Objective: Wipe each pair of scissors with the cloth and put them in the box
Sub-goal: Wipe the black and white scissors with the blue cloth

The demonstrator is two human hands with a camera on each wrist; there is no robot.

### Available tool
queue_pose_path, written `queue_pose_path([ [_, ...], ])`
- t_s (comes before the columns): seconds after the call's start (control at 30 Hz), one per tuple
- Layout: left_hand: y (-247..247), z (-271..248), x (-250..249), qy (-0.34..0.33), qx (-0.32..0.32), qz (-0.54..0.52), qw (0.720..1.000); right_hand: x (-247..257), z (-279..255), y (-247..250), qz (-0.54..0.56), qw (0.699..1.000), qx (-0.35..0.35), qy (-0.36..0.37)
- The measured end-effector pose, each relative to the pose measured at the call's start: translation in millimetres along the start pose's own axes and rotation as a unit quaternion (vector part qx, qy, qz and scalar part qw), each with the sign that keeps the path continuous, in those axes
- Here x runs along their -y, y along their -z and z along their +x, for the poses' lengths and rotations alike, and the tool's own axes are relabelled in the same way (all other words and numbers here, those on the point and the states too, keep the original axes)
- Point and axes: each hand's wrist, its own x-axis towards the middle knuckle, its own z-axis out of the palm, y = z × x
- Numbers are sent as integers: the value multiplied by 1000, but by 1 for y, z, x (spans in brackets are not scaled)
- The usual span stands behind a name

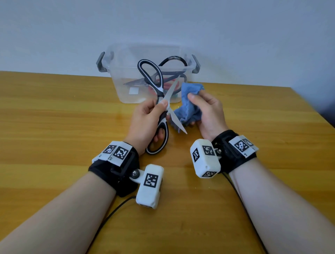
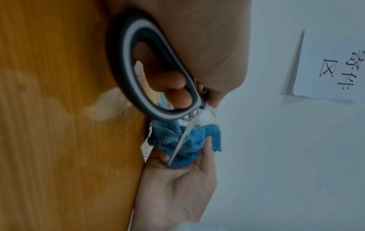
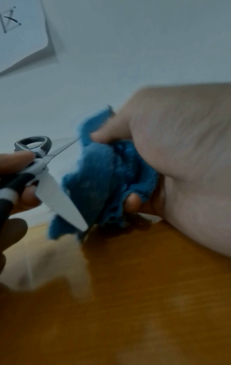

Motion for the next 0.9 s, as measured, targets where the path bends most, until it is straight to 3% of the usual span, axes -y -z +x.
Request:
queue_pose_path([
  [0.13, 0, 1, 2, -2, -33, 7, 999, 1, -7, -5, -61, 992, 111, 15],
  [0.33, -2, 1, 3, -19, -53, 19, 998, 4, -7, -8, -192, 973, 113, 58],
  [0.6, 1, 3, 1, -21, -124, -60, 990, 1, -4, -7, -246, 959, 131, 49],
  [0.7, 4, 5, 2, -37, -149, -63, 986, -2, -3, -4, -226, 969, 93, 46],
  [0.8, 4, 5, 5, -70, -124, -17, 990, -1, -5, -3, -129, 990, 54, 27],
  [0.9, 1, 4, 6, -80, -95, 10, 992, 3, -8, -7, -148, 984, 96, 31],
])
